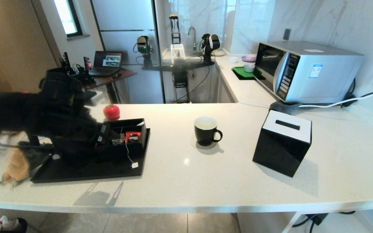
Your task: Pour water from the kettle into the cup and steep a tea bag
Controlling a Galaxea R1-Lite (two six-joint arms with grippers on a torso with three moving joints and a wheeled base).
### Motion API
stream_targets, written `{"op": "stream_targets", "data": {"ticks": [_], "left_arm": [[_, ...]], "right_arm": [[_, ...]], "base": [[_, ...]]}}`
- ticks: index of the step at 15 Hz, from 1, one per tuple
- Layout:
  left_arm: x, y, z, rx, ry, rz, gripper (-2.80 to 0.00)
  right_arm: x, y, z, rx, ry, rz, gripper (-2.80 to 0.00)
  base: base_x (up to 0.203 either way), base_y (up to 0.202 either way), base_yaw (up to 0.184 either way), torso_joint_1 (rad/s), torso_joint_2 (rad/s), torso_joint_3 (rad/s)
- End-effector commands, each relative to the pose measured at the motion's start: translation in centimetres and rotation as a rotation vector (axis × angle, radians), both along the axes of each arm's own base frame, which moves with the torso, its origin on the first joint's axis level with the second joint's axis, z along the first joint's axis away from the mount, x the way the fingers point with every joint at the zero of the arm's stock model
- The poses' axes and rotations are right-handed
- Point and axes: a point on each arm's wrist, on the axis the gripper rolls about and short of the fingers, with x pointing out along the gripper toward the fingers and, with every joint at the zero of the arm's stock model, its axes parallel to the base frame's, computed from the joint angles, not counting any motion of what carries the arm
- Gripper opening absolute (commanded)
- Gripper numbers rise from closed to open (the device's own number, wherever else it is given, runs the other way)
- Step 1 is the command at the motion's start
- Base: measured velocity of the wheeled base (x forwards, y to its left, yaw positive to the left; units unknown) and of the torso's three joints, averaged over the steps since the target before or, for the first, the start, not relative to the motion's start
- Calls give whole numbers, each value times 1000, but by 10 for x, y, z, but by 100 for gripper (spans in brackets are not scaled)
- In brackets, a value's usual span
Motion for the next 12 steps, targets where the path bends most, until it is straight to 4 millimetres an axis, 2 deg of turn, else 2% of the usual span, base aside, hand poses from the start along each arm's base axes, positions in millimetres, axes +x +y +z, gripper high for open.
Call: {"op": "stream_targets", "data": {"ticks": [1, 6, 12], "left_arm": [[22, 0, -17, 3, 45, 4, 0], [49, 1, -34, 4, 68, 12, 0], [65, 0, -47, 29, 80, 34, 0]], "right_arm": [[0, 0, 0, -1, 1, 2, -280], [0, 0, 0, -1, 1, 1, -280], [0, 0, 0, -1, 1, 1, -280]], "base": [[0, 0, 0, 0, 0, 0], [0, 0, 0, 0, 0, 0], [0, 0, 0, 0, 0, 0]]}}
